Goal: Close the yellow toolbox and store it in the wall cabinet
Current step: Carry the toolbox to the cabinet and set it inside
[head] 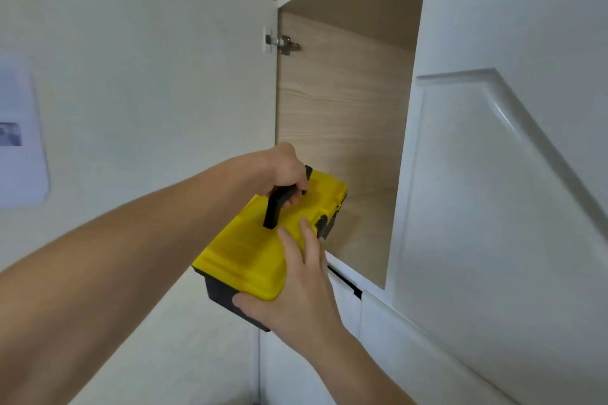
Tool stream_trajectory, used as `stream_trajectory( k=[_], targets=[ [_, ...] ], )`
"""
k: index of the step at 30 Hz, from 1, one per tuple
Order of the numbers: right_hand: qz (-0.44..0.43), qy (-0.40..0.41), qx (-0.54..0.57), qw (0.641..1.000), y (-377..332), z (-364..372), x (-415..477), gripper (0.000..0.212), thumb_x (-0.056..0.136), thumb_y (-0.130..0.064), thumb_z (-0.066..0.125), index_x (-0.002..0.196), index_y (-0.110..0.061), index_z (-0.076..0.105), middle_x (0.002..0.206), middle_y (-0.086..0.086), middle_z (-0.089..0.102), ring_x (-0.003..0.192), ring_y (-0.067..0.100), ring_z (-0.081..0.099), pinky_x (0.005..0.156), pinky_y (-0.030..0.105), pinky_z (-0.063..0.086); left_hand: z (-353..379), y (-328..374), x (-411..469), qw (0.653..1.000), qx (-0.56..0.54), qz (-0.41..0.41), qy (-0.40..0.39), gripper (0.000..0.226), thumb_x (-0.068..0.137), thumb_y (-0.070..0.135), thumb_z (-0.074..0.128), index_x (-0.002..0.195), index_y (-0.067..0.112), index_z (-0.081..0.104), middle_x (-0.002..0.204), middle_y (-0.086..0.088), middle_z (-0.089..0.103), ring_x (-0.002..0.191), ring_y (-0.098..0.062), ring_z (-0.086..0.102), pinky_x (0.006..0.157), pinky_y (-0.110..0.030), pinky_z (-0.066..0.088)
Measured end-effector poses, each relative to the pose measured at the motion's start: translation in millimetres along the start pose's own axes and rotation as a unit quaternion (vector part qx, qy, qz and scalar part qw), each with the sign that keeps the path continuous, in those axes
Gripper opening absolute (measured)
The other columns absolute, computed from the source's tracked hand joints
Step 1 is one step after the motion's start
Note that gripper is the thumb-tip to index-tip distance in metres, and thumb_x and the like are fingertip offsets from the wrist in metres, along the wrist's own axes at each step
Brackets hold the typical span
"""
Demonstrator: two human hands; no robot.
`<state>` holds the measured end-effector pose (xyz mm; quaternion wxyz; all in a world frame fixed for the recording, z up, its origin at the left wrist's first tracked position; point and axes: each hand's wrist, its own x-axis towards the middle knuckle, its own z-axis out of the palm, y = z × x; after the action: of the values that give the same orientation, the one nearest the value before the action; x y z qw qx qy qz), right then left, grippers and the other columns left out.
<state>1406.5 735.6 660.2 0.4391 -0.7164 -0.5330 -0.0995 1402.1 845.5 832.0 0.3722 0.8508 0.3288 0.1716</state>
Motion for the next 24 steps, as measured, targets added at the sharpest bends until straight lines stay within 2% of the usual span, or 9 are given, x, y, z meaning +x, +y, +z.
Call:
stream_trajectory(
  k=[3,6,9,12,17,22,24],
  targets=[
    [0.028,0.027,-0.024,0.999,37.2,6.4,45.9,0.103,0.053,-0.074,0.064,0.14,-0.039,0.02,0.154,-0.02,-0.004,0.145,0.027,0.003,0.107,0.051,0.034,12.0,8.8,67.3,0.999,-0.012,0.033,-0.042,0.006,0.085,-0.006,0.058,0.081,-0.01,0.057,0.059,-0.019,0.057,0.043,-0.025,0.055,0.042,-0.03,0.051],
    [0.054,0.046,-0.063,0.995,71.7,11.2,86.1,0.103,0.055,-0.072,0.065,0.141,-0.034,0.023,0.155,-0.015,-0.001,0.144,0.027,0.006,0.109,0.053,0.03,26.2,16.1,126.9,0.994,-0.041,0.056,-0.086,0.005,0.088,-0.008,0.052,0.082,-0.009,0.053,0.063,-0.018,0.053,0.045,-0.024,0.05,0.044,-0.033,0.046],
    [0.09,0.041,-0.083,0.992,101.3,10.9,116.6,0.105,0.056,-0.073,0.064,0.142,-0.037,0.015,0.151,-0.022,-0.007,0.144,0.025,0.002,0.11,0.055,0.027,46.3,25.3,178.3,0.987,-0.05,0.071,-0.136,0.014,0.091,-0.006,0.048,0.077,-0.004,0.05,0.063,-0.016,0.048,0.047,-0.022,0.046,0.045,-0.033,0.041],
    [0.135,0.029,-0.112,0.984,131.3,10.4,138.5,0.107,0.057,-0.072,0.066,0.143,-0.038,0.011,0.153,-0.017,-0.007,0.144,0.029,0.0,0.11,0.057,0.024,67.4,32.7,215.8,0.981,-0.044,0.095,-0.164,0.018,0.089,-0.005,0.051,0.071,-0.003,0.053,0.058,-0.016,0.051,0.044,-0.023,0.048,0.04,-0.027,0.042],
    [0.189,0.023,-0.145,0.971,167.7,5.7,161.6,0.107,0.058,-0.067,0.07,0.144,-0.038,0.014,0.154,-0.011,-0.004,0.143,0.034,-0.002,0.109,0.059,0.025,101.3,44.5,266.7,0.975,-0.026,0.12,-0.186,0.02,0.088,0.0,0.057,0.068,-0.003,0.058,0.058,-0.018,0.059,0.04,-0.024,0.054,0.039,-0.027,0.047],
    [0.234,0.04,-0.146,0.96,188.1,2.7,176.0,0.102,0.058,-0.071,0.064,0.143,-0.04,0.017,0.154,-0.015,0.0,0.143,0.034,0.002,0.108,0.061,0.027,134.6,52.4,295.3,0.969,-0.017,0.136,-0.206,0.015,0.088,0.005,0.06,0.08,-0.006,0.064,0.074,-0.021,0.065,0.062,-0.028,0.058,0.055,-0.034,0.049],
    [0.237,0.048,-0.137,0.961,192.3,2.4,176.3,0.097,0.061,-0.07,0.062,0.143,-0.04,0.019,0.154,-0.015,0.004,0.144,0.032,0.005,0.109,0.06,0.027,143.5,51.6,305.6,0.966,-0.019,0.146,-0.211,0.017,0.088,0.007,0.06,0.087,-0.008,0.066,0.076,-0.021,0.065,0.063,-0.027,0.057,0.056,-0.034,0.048]
  ],
)
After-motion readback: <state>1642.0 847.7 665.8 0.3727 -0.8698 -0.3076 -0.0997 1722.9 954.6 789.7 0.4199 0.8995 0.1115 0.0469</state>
